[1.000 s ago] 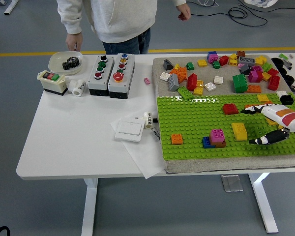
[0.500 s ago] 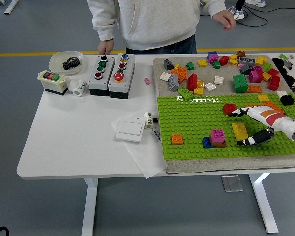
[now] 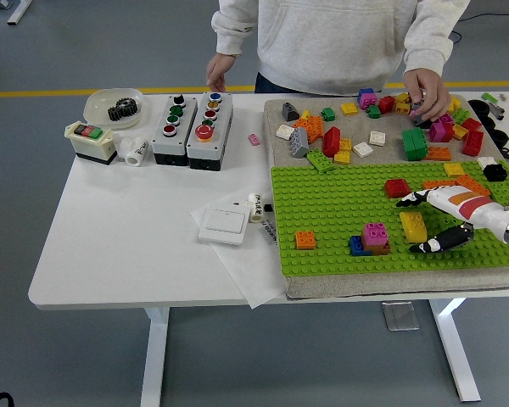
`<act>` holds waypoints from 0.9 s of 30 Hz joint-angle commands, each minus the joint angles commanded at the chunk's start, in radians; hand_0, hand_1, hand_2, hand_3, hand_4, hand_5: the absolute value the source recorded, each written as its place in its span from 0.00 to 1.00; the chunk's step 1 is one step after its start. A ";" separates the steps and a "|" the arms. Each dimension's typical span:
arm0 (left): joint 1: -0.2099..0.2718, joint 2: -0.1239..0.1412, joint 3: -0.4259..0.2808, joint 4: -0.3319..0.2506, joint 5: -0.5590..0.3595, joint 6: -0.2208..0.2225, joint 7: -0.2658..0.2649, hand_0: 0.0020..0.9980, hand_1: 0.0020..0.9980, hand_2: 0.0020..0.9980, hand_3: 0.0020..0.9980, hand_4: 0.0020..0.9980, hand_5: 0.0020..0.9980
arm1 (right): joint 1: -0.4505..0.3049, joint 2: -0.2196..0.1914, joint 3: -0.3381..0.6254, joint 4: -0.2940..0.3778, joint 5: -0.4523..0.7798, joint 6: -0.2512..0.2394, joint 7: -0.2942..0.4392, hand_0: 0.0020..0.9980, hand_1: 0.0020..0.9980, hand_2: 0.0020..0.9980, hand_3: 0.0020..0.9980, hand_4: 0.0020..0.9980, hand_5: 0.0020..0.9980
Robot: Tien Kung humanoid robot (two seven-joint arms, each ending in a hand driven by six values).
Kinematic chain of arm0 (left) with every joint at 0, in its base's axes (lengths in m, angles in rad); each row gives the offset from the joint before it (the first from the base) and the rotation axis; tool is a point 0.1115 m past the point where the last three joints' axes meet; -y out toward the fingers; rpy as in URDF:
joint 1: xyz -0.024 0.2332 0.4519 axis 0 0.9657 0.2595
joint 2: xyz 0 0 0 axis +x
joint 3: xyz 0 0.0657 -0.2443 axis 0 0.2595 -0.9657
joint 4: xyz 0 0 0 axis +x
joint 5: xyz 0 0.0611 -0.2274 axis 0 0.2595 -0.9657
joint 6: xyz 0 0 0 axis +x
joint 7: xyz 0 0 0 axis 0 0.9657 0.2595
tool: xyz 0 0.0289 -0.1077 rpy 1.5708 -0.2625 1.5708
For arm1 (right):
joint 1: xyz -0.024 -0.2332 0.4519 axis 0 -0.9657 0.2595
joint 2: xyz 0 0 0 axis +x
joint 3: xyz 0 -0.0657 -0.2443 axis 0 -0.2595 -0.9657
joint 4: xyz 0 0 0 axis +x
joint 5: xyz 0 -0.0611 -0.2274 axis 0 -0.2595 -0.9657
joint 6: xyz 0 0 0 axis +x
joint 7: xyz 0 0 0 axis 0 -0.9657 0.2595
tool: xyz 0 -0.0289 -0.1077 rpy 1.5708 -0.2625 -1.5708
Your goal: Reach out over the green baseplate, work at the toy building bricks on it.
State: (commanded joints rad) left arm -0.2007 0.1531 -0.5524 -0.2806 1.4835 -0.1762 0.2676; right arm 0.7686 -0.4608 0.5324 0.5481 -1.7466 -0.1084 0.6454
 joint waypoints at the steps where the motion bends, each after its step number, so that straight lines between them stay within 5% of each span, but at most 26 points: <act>1: 0.000 0.000 0.000 0.000 0.000 0.000 0.000 0.72 0.72 0.71 0.60 0.66 0.60 | 0.001 0.001 -0.001 -0.004 -0.001 0.000 0.000 0.83 0.72 0.74 0.77 1.00 0.34; 27: -0.008 0.000 0.006 -0.002 -0.007 0.000 -0.003 0.72 0.73 0.71 0.60 0.66 0.60 | 0.024 0.021 -0.008 -0.058 0.031 0.016 0.000 0.79 0.68 0.71 0.68 0.94 0.39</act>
State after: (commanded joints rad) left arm -0.2090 0.1531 -0.5464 -0.2821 1.4766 -0.1758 0.2645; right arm 0.7930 -0.4399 0.5247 0.4896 -1.7151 -0.0927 0.6454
